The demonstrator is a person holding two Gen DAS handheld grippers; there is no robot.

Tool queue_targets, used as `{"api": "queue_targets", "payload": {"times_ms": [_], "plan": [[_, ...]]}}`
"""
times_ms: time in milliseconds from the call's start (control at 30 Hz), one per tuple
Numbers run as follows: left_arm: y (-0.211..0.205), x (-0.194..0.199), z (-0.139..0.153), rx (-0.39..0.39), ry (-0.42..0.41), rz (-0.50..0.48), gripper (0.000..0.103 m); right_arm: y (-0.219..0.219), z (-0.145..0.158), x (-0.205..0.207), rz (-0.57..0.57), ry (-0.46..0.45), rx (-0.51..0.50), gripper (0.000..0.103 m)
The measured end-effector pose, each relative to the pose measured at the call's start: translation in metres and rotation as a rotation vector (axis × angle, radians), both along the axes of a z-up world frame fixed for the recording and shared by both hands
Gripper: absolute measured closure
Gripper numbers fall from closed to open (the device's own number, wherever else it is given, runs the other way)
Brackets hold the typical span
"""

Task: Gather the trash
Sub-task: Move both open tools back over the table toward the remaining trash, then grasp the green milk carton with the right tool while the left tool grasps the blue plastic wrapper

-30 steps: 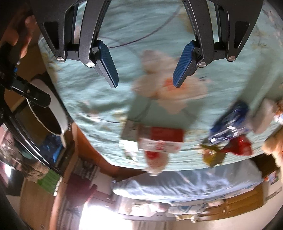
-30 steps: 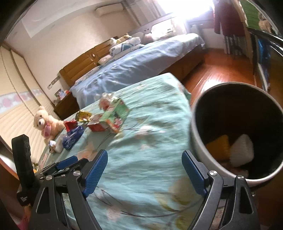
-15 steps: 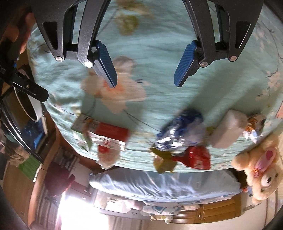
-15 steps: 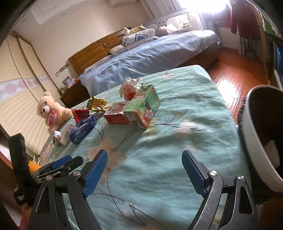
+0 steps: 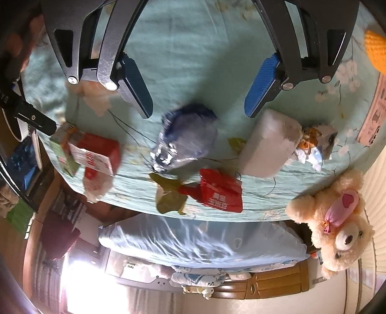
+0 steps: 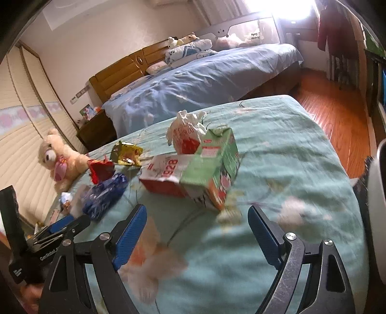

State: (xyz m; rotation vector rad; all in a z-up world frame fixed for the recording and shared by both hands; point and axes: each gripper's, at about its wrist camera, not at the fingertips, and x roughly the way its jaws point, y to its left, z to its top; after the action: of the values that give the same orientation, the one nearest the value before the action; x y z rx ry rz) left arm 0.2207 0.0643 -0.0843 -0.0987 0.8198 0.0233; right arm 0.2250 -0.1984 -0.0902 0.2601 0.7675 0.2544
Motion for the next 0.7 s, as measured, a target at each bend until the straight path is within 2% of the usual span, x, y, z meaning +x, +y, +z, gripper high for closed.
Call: {"api": "queue_targets", "payload": {"times_ms": [200, 267, 367, 400, 433, 467, 500, 600, 700], "plan": [[0.007, 0.025, -0.008, 0.003, 0.027, -0.017, 0.022, 0.008, -0.001, 0.022, -0.033, -0.010, -0.019, 0.021], [0.007, 0.030, -0.010, -0.003, 0.030, -0.025, 0.022, 0.007, -0.001, 0.027, -0.046, -0.013, -0.019, 0.027], [0.005, 0.036, -0.013, -0.006, 0.043, -0.038, 0.023, 0.006, -0.005, 0.034, -0.055, 0.004, -0.031, 0.042], [0.003, 0.036, -0.013, -0.005, 0.043, -0.041, 0.030, 0.005, -0.007, 0.036, -0.055, 0.014, -0.029, 0.048], [0.002, 0.036, -0.014, -0.008, 0.044, -0.048, 0.042, 0.003, -0.009, 0.037, -0.048, 0.013, -0.013, 0.050], [0.000, 0.037, -0.014, -0.013, 0.050, -0.059, 0.048, 0.002, -0.009, 0.035, -0.048, 0.008, -0.009, 0.052], [-0.001, 0.038, -0.016, -0.011, 0.057, -0.066, 0.053, 0.001, -0.008, 0.034, -0.050, 0.001, -0.013, 0.059], [-0.005, 0.035, -0.013, -0.002, 0.045, -0.082, 0.059, -0.003, -0.006, 0.029, -0.052, -0.008, -0.019, 0.064], [-0.011, 0.029, -0.010, -0.011, 0.038, -0.097, 0.062, -0.008, -0.002, 0.020, -0.054, -0.016, -0.025, 0.068]]}}
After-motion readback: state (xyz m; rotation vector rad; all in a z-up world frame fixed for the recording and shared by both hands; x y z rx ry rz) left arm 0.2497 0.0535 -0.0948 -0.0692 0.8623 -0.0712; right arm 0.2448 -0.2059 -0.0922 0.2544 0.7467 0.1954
